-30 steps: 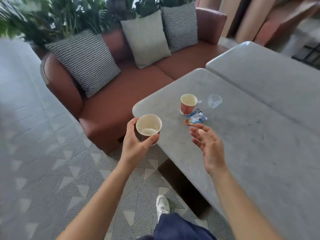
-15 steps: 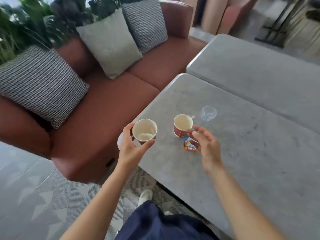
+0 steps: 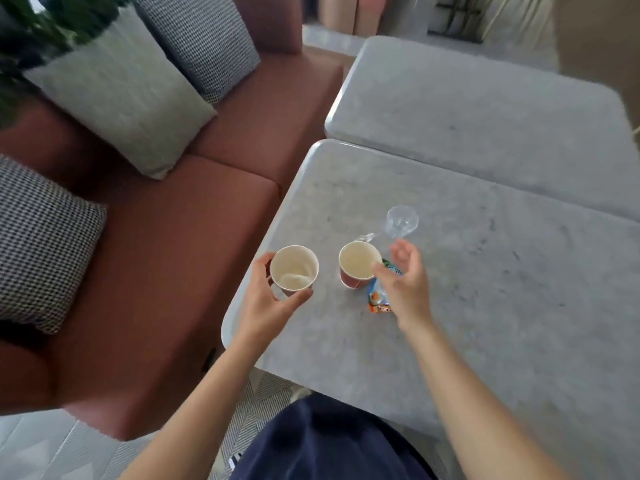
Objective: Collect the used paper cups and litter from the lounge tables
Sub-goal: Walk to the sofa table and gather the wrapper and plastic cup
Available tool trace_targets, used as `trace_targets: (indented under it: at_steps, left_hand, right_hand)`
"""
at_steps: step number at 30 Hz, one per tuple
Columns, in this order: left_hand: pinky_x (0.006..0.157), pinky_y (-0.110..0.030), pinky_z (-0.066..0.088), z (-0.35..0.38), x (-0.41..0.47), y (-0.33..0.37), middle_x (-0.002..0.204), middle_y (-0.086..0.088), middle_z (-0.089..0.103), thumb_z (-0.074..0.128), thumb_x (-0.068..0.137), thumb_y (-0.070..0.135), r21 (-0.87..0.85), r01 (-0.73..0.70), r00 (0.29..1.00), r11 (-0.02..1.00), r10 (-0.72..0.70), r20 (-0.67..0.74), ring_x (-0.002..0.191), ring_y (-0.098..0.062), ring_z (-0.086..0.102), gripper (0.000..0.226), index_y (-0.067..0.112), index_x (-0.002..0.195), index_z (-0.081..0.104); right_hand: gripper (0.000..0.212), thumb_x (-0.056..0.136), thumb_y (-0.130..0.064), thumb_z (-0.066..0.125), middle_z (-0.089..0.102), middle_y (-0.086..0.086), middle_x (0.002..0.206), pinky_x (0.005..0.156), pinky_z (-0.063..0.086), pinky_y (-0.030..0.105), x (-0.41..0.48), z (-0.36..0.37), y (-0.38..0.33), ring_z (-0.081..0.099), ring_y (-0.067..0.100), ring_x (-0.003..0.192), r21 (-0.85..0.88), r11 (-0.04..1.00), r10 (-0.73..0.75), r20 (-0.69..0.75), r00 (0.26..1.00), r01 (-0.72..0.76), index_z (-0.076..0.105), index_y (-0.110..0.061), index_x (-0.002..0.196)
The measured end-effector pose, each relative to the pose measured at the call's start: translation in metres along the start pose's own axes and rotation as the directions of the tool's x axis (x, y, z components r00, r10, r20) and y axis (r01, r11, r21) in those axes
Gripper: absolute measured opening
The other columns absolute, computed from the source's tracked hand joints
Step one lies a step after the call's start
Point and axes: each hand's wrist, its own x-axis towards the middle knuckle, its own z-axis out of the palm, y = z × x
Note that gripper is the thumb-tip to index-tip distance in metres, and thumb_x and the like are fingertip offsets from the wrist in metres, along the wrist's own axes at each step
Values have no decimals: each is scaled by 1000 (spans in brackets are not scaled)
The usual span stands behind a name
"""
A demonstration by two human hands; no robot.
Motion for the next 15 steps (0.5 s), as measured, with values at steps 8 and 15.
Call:
trace_targets:
  at_steps: [8, 15]
  left_hand:
    - [75, -3, 40, 11, 19, -15, 109, 21, 50, 85, 71, 22, -18, 16, 1000, 1000, -16, -15, 96, 16, 50, 66, 33, 116, 39]
    - [83, -13, 43, 24, 31, -27, 116, 14, 52, 85, 71, 23, -58, 7, 1000, 998, -6, 8, 106, 3, 52, 68, 26, 123, 42]
  right_hand:
    - [106, 61, -43, 83, 38, -11, 131, 94, 46, 49, 16, 14, 25, 41, 17, 123, -422, 902, -42, 127, 991, 92, 21, -25, 145]
    - [89, 68, -34, 81, 46, 2, 132, 97, 42, 45, 26, 23, 34, 38, 24, 122, -512, 842, -113, 144, 983, 172, 32, -17, 141]
